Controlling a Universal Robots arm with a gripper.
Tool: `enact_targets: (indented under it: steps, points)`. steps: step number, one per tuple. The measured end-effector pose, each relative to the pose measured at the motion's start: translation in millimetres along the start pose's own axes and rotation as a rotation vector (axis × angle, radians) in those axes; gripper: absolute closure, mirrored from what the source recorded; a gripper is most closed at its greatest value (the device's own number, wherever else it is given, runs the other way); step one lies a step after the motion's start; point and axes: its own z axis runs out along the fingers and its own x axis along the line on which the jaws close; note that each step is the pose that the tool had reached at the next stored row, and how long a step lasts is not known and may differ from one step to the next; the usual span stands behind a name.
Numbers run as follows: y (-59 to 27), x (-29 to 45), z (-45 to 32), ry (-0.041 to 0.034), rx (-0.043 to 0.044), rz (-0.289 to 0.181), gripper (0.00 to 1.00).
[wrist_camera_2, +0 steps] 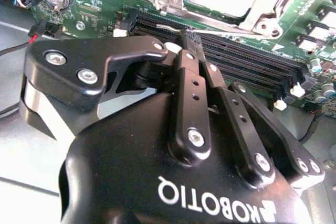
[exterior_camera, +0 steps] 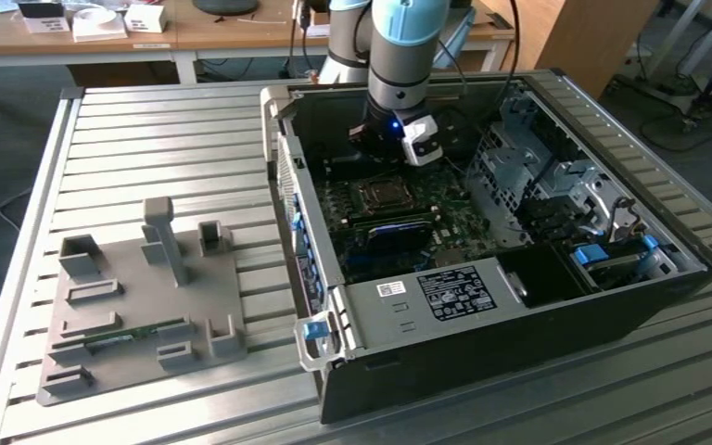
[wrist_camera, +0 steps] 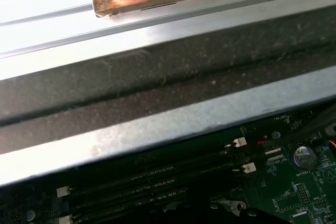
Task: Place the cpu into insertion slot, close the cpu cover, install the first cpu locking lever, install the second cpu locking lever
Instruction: 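Install the first cpu locking lever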
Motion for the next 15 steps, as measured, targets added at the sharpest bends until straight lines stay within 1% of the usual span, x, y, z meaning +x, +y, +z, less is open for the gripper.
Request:
enact_targets:
  steps: [7, 15]
  points:
    - [-0.6, 0.2, 1.9, -0.0023, 0.0057, -0.001, 0.89]
    - [-1.6, 0.6, 5.3, -0.0049, 0.0074, -0.002, 0.89]
